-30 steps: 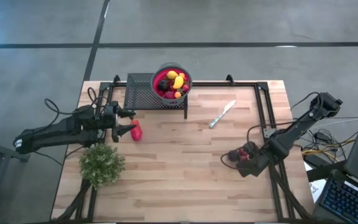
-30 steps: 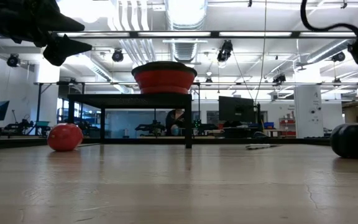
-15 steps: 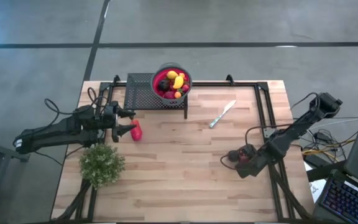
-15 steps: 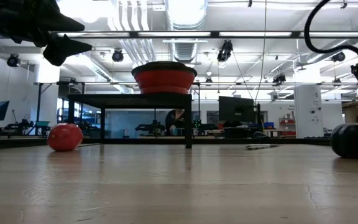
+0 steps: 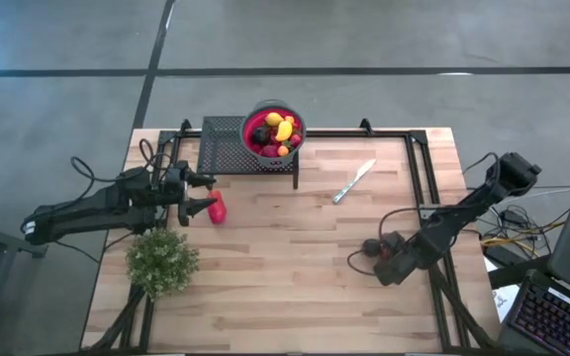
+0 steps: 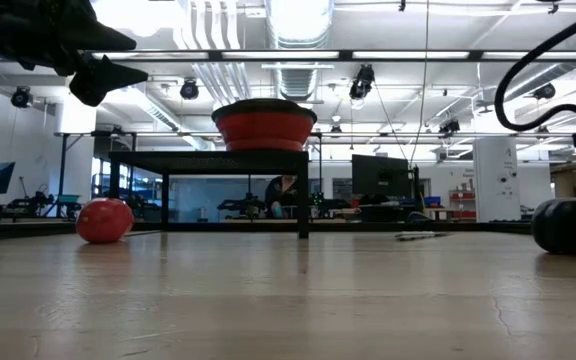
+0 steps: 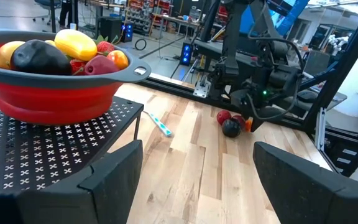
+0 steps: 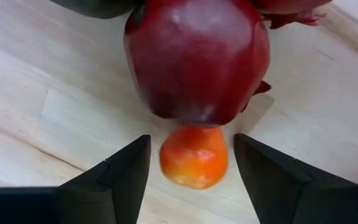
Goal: Pick & Place Fruit
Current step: Put the orange pear into the red gray strainer bowl on the shelf
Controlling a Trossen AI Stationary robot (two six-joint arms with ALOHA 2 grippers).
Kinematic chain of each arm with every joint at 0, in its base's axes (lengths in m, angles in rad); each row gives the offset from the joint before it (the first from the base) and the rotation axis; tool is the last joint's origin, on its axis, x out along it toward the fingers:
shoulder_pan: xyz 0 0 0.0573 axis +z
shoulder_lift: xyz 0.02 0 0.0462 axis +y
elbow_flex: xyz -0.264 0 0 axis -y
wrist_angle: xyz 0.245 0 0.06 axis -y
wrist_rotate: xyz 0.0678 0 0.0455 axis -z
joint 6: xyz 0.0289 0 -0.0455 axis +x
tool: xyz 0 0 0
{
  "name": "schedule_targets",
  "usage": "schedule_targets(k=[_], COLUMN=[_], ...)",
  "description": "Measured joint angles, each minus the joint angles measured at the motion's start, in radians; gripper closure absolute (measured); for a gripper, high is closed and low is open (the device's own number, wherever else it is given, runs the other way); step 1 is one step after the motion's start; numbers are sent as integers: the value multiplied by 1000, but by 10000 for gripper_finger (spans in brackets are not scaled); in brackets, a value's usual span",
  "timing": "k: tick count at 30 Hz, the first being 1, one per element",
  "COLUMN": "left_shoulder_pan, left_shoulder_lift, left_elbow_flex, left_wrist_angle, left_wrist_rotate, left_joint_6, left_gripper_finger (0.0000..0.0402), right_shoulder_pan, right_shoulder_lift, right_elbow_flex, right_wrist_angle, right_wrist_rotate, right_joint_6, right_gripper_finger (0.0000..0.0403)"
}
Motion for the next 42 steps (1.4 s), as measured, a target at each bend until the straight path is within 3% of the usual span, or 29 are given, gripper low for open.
schedule_targets(k=[19, 28, 36, 42], left_shoulder_pan=[0, 0, 0, 0], left_shoulder_lift=[0, 0, 0, 0], left_elbow_flex=[0, 0, 0, 0], left_wrist_angle=[0, 0, 0, 0], left_wrist_rotate=[0, 0, 0, 0], left_joint_6=[0, 0, 0, 0], left_gripper_finger=[90, 90, 90, 90], right_shoulder_pan=[1, 0, -4, -63], right_shoulder_lift=[24, 21, -15, -14], right_elbow_flex=[38, 38, 40, 40], right_wrist_angle=[-15, 7, 238, 437], right_wrist_rotate=[-5, -44, -88, -2], right_joint_6=[-27, -50, -126, -277], right_gripper_finger=[263, 255, 271, 259])
